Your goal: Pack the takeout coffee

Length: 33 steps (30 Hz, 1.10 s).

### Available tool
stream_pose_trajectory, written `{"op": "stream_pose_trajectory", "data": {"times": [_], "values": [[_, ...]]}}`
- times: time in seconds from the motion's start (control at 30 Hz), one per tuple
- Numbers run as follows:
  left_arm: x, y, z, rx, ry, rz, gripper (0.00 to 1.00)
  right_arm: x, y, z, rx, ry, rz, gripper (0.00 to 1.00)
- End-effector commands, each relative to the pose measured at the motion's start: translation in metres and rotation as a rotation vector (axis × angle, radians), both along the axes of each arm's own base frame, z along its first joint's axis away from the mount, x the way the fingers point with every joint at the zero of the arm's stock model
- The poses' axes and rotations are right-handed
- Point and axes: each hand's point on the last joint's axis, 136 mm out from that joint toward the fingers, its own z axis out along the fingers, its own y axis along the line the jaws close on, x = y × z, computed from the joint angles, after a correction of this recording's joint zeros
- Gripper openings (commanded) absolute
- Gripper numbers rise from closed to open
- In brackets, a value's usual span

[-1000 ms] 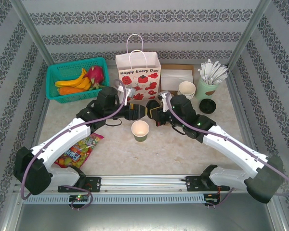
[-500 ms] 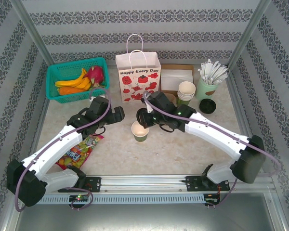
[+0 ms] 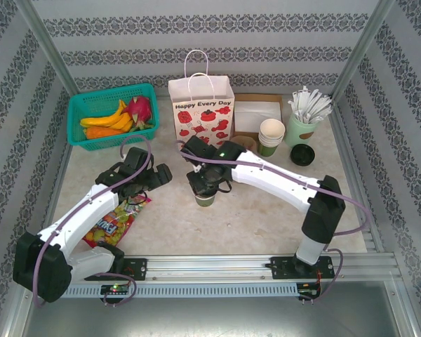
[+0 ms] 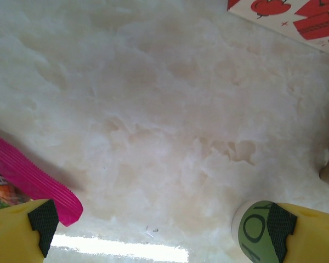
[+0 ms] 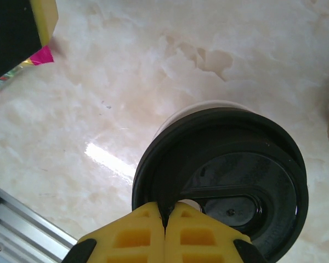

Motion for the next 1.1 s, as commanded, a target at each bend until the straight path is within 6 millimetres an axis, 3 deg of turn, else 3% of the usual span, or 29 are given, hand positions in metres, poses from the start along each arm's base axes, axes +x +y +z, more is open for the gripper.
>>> {"op": "stream_pose_trajectory", "data": {"times": [0.0,0.73,1.07], "values": [[-0.003,-0.004,-0.009,-0.030,0.040,0.002,1.00,-0.002,-0.012,-0.004,-0.112,-0.009,-0.028,0.00],[0.001,-0.011,-0.020,-0.039,0.064,-0.024,1.00,0.005,0.011,-0.017,-0.128,-0.022,-0.007,0.04],[-0.001,-0.028,-0.043,-0.101,0.146,-0.059,1.00,0.007,0.012,-0.006,-0.167,-0.069,0.013,0.05]]}}
